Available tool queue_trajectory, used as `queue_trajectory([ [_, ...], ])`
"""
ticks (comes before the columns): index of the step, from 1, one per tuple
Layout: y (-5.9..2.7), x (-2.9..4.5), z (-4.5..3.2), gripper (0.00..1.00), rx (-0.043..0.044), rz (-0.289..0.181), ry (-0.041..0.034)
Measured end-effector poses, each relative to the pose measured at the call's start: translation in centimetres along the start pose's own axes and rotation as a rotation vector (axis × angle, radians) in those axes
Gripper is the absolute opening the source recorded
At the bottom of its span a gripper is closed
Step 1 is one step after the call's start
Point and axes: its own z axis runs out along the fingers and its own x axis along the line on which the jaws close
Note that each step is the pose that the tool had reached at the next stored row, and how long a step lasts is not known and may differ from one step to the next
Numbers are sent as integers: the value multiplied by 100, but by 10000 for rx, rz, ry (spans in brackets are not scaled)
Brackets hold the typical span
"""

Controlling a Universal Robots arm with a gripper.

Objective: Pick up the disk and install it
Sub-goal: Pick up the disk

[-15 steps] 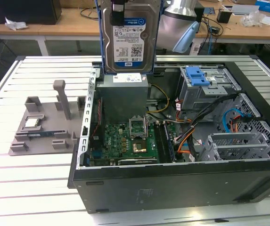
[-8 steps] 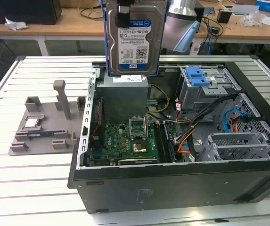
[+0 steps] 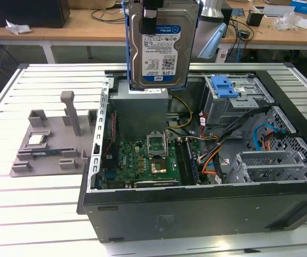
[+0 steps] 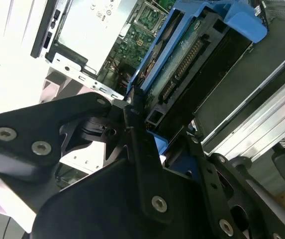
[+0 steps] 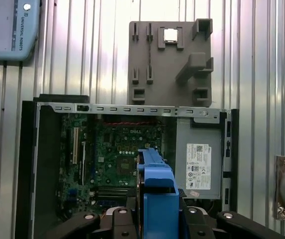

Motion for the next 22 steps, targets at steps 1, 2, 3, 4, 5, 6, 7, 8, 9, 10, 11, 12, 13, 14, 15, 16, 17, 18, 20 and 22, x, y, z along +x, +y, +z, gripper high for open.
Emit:
queue_trajectory([
  [1, -18, 14, -1, 37, -1, -1, 0],
  [2, -38, 31, -1, 37, -1, 0, 0],
  [3, -49, 40, -2, 37, -1, 0, 0],
  [4, -59, 49, -2, 37, -1, 0, -1],
  [5, -70, 58, -2, 37, -1, 0, 0],
  [6, -82, 68, -3, 37, -1, 1, 0],
  [7, -101, 84, -3, 37, -1, 0, 0],
  [8, -121, 102, -4, 37, -2, -1, -1],
  [9, -132, 113, -4, 37, -2, -1, 0],
  [10, -142, 123, -4, 37, -2, -1, 0],
  [11, -165, 144, -5, 37, -3, 0, 0],
  [12, -179, 160, -5, 37, -3, 0, -1],
  [13, -191, 176, -6, 37, -3, 0, 0],
  [14, -205, 203, -5, 37, -4, 0, 0],
  [15, -218, 230, -6, 37, -4, -1, 0],
  [16, -227, 251, -6, 37, -4, -1, -1],
  [17, -236, 272, -6, 37, -4, 0, 0],
  [18, -244, 290, -6, 37, -5, 0, 0],
  [20, -265, 339, -6, 37, -6, 0, -1],
  [22, -289, 388, -7, 37, -6, 0, 0],
])
